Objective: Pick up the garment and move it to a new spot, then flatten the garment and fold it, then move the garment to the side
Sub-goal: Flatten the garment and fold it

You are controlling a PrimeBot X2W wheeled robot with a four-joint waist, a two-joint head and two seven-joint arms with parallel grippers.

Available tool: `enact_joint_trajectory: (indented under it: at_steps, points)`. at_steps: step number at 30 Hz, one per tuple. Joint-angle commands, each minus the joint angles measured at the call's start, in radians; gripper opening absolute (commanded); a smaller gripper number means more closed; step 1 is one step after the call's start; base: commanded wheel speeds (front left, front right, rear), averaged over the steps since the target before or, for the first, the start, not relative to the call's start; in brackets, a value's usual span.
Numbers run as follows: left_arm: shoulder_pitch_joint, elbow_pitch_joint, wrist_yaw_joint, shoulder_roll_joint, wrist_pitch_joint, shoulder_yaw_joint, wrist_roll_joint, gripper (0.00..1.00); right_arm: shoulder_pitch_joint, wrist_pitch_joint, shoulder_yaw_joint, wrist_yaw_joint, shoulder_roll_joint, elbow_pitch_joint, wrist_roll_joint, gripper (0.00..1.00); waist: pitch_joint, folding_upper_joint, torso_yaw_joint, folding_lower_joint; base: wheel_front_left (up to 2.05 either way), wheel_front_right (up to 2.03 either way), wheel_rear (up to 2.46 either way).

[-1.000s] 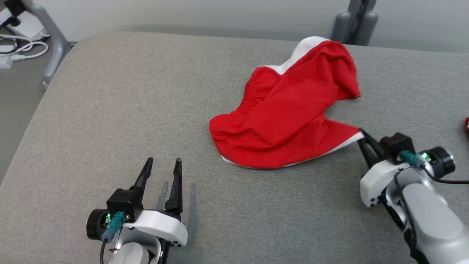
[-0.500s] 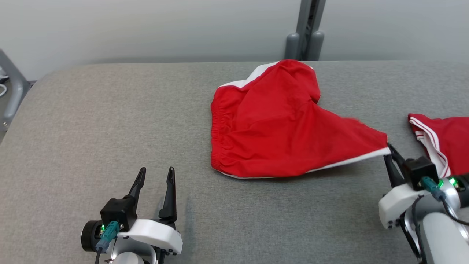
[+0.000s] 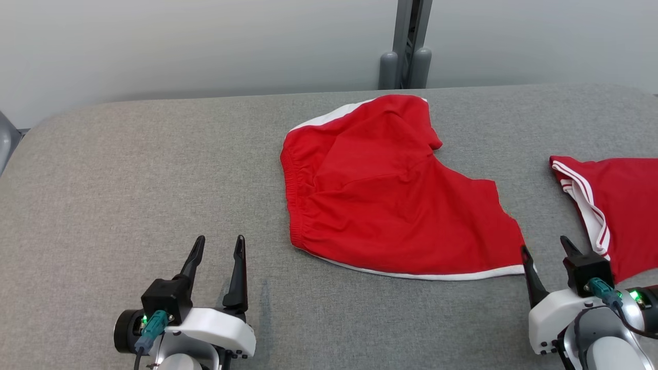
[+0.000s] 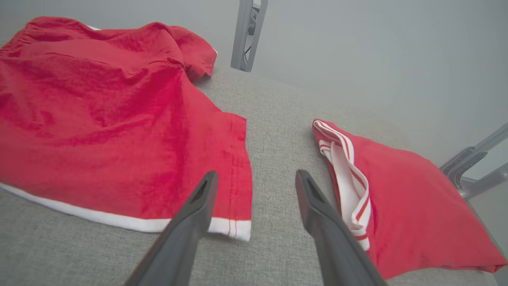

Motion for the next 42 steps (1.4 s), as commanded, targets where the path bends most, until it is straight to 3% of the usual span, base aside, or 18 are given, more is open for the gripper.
enact_joint_trajectory:
  at_steps: [1,6,11,15,20,32,42]
  points:
    - [-0.001,0.000,-0.001,0.004,-0.004,0.004,0.007,1.00,0.017,0.008,0.003,-0.001,-0.001,-0.011,0.008,1.00,-0.001,-0.0001,-0.002,0.0000,0.00,0.00,0.00]
    - [0.004,-0.002,-0.003,0.004,-0.004,0.008,0.010,1.00,0.030,0.020,-0.004,-0.001,0.005,-0.101,0.060,1.00,-0.002,-0.0001,-0.010,0.0000,0.00,0.00,0.00]
    - [0.000,-0.008,-0.004,0.005,-0.004,0.004,0.014,1.00,0.033,-0.006,0.008,-0.001,0.010,-0.174,0.241,1.00,0.003,-0.0001,-0.020,0.0000,0.00,0.00,0.00]
    - [-0.011,-0.011,-0.003,0.004,-0.004,-0.004,0.011,1.00,0.036,-0.106,0.056,-0.001,0.007,-0.201,0.398,1.00,0.008,-0.0001,-0.023,0.0000,0.00,0.00,0.00]
    - [-0.016,-0.016,-0.003,0.004,-0.004,-0.009,0.017,1.00,0.055,-0.212,0.114,-0.001,0.007,-0.187,0.475,1.00,0.018,-0.0001,-0.029,0.0000,0.00,0.00,0.00]
    - [-0.032,-0.001,-0.020,0.004,-0.004,-0.018,0.037,1.00,0.034,-0.228,0.125,-0.001,0.008,-0.202,0.505,1.00,0.055,-0.0001,-0.057,0.0000,0.00,0.00,0.00]
    - [-0.091,0.122,-0.013,0.004,-0.004,-0.038,0.059,1.00,0.017,-0.228,0.131,-0.001,0.008,-0.204,0.483,1.00,0.092,-0.0001,-0.138,0.0000,0.00,0.00,0.00]
